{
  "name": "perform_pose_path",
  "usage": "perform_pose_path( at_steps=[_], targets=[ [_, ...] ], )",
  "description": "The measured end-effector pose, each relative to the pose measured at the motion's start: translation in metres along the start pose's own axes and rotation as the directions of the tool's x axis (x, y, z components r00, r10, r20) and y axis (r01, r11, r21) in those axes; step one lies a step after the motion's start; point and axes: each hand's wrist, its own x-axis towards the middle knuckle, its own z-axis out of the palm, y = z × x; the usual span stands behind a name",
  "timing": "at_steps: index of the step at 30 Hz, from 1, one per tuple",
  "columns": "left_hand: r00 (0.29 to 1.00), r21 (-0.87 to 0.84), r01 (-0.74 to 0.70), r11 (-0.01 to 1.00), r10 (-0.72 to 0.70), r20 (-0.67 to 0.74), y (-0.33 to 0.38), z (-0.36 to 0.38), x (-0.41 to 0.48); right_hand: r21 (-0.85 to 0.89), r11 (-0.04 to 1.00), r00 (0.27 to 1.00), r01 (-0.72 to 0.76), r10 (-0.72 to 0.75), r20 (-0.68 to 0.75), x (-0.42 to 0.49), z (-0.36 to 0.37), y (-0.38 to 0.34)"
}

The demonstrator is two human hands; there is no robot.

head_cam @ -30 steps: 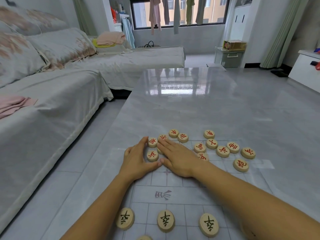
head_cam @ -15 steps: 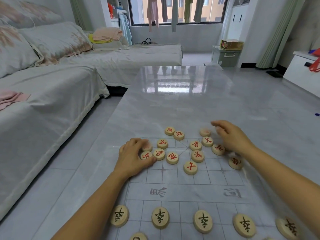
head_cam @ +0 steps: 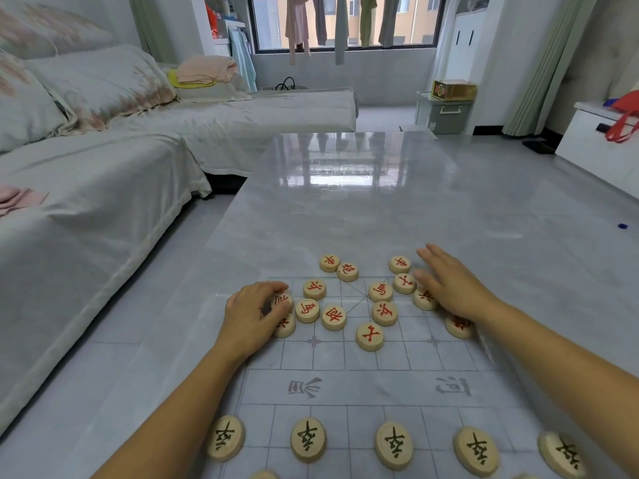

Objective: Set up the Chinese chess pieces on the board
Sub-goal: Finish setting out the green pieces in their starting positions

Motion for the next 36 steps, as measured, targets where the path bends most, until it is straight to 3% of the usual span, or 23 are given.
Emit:
perform_pose_path(
  at_steps=[5,8,17,20,23,26,29,36],
  targets=[
    [0.999,-0.035,0.035,0.999,-0.035,0.012,-0.003,0.0,-0.001,-0.198,0.971,0.983,0.133,-0.103,0.152,0.038,0.024,-0.054],
    [0.999,-0.068,0.042,0.997,-0.042,0.011,-0.002,0.0,-0.001,-0.208,0.959,0.959,0.192,-0.138,0.249,0.048,0.042,-0.077],
    [0.999,-0.049,-0.053,0.997,0.054,0.01,-0.003,-0.001,0.0,-0.132,0.916,0.892,0.38,-0.324,0.315,-0.033,0.055,-0.101],
    [0.998,-0.069,-0.06,0.996,0.06,-0.001,0.0,-0.003,-0.001,0.118,0.947,0.913,0.3,-0.321,0.252,-0.045,0.027,-0.091],
    [0.999,-0.087,-0.035,0.996,0.035,-0.001,-0.001,-0.003,-0.001,0.35,0.93,0.99,0.113,-0.135,0.041,-0.041,-0.016,-0.048],
    [1.0,-0.094,-0.001,0.996,0.0,-0.012,-0.005,-0.001,0.0,0.29,0.954,0.988,-0.072,0.108,-0.113,-0.046,-0.045,0.021],
    [1.0,-0.104,0.027,0.994,-0.028,-0.013,-0.006,-0.001,0.001,0.243,0.95,0.967,-0.194,0.227,-0.114,-0.06,-0.043,0.07],
    [0.999,-0.098,0.046,0.994,-0.047,-0.009,-0.003,-0.002,0.0,0.141,0.98,0.983,-0.139,0.154,-0.101,-0.066,-0.016,0.076]
  ],
)
